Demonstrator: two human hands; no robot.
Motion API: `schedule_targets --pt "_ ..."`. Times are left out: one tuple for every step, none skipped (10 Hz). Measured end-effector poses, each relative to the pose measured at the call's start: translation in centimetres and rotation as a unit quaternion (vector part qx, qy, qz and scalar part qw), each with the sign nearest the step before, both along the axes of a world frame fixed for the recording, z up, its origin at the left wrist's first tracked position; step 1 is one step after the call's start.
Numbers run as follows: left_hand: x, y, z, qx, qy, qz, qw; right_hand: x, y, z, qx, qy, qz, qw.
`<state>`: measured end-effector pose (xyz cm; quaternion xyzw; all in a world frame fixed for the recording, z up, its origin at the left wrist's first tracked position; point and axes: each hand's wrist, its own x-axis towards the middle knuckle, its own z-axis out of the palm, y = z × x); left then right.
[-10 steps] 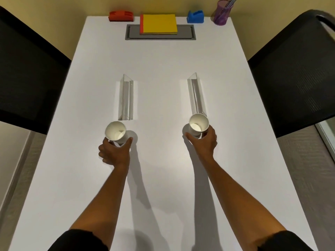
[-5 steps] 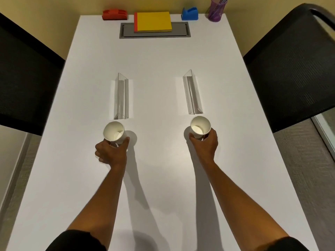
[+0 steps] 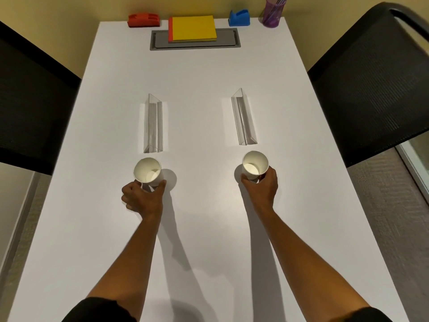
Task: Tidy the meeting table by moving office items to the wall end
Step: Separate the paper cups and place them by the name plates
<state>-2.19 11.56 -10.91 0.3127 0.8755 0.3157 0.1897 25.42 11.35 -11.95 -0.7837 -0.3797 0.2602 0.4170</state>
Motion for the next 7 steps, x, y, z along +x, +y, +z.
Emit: schedule_targets --pt "0.0 0.0 -0.2 0.005 0.007 -0.002 1.0 0.0 0.0 0.0 -0.001 -0.002 0.001 1.0" --pt "0.0 0.0 -0.5 0.016 0.01 -0.005 1.0 0.1 0.0 -0.1 0.003 -0.013 0.006 1.0" --pt "-0.1 0.0 -0.7 0.009 0.018 -0.007 1.0 0.1 0.0 -0.1 -0.002 -0.015 0.01 1.0" --pt "-0.2 0.0 -0.7 0.002 0.022 -0.008 1.0 0.0 0.0 -0.2 -0.003 -0.015 0.014 1.0" --pt "0.1 -0.3 -0.3 0.0 0.024 -0.007 1.0 0.0 -0.4 0.5 -0.016 -0.01 0.022 1.0" --pt "0.2 -1.3 0.0 0.005 0.016 -0.009 1.0 0.0 -1.2 0.9 -0.018 -0.01 0.037 0.999" --pt "1.0 -3.9 0.3 0.0 0.003 -0.021 1.0 -0.3 -2.7 1.4 -0.021 -0.005 0.033 0.999"
